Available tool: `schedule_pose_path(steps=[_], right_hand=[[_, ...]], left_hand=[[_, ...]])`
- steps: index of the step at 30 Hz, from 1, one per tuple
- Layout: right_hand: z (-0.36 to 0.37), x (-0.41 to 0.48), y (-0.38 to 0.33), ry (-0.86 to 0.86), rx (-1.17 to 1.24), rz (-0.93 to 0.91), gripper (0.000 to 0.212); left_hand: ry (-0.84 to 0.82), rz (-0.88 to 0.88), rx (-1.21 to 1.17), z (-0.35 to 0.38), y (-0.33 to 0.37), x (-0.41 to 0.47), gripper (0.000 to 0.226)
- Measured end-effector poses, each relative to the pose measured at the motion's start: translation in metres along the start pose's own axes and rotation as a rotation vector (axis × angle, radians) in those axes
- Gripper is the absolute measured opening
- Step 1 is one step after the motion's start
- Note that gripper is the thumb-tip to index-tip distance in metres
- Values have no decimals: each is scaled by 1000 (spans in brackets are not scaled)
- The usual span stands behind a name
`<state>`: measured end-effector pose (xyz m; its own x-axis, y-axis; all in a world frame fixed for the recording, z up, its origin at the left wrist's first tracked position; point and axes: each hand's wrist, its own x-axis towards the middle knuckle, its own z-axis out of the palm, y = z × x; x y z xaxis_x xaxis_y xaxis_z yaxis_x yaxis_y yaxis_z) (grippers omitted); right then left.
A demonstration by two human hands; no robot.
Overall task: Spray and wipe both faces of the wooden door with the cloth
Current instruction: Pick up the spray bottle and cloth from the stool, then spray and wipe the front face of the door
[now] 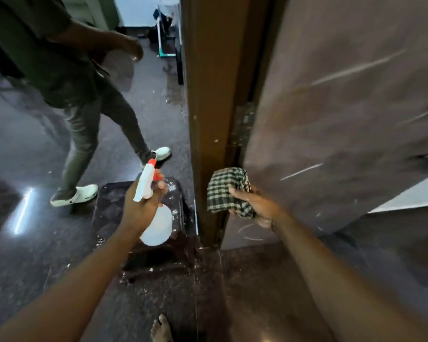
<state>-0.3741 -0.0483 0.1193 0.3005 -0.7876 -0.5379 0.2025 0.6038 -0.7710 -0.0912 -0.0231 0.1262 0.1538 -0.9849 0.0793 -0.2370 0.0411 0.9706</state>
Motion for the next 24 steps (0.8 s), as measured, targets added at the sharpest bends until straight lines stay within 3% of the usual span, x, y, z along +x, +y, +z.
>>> schedule_pose_path(steps=[3, 5, 7, 10, 16, 24], right_hand=[[-34, -42, -35, 39, -11, -138, 26], [-62, -77, -53, 66, -21, -212, 23], [-86, -108, -70, 91, -1, -279, 25], [-121, -160, -95, 117, 34, -371, 29], [-160, -248, -151, 158, 112, -582, 39], [-148, -357, -341, 311, -21, -1042, 31]], left_hand=[[32, 11, 11, 38, 40, -18, 45], [46, 48, -1, 72, 68, -36, 38], [67, 101, -5, 101, 97, -50, 30], [35, 167, -11, 143, 138, -66, 44], [30, 264, 8, 207, 212, -85, 45], [72, 476, -109, 225, 424, -42, 30]])
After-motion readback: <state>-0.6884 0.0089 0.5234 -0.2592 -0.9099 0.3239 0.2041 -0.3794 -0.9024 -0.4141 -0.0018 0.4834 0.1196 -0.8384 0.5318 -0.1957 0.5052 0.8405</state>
